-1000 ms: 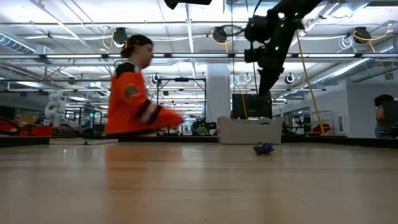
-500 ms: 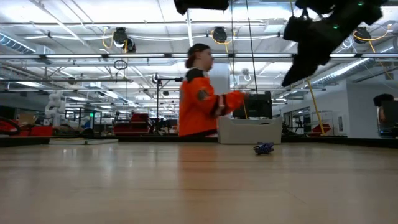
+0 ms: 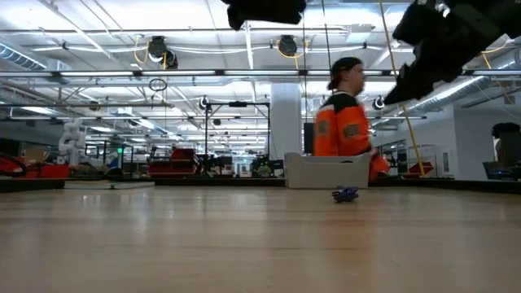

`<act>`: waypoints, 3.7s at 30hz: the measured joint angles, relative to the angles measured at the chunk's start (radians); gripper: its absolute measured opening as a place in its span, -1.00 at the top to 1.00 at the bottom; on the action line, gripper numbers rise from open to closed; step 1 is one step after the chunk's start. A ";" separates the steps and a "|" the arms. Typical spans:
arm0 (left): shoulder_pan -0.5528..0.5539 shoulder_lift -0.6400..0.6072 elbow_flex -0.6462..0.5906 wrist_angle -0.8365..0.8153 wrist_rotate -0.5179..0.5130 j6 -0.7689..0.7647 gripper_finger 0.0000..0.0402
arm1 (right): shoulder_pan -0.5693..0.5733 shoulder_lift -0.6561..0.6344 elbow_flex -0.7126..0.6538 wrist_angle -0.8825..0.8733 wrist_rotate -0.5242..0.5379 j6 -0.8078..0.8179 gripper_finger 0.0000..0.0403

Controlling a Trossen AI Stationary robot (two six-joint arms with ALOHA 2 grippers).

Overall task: Pick and place USB-C Cables
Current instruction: Put the blue charger cable into the white bin

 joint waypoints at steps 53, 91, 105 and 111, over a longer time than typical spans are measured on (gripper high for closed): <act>0.047 0.589 0.000 0.510 -0.217 -0.289 -0.56 | 0.213 -0.007 -0.019 -0.064 0.133 -0.037 0.61; 0.159 0.448 -0.002 0.320 -0.042 -0.126 -0.30 | 0.238 -0.007 -0.024 -0.054 0.129 0.020 0.61; 0.186 0.536 0.000 0.337 0.060 -0.127 0.06 | 0.237 -0.007 -0.024 -0.056 0.133 0.016 0.61; 0.186 0.537 0.001 0.338 0.062 -0.116 0.40 | 0.237 -0.007 -0.024 -0.043 0.140 -0.004 0.61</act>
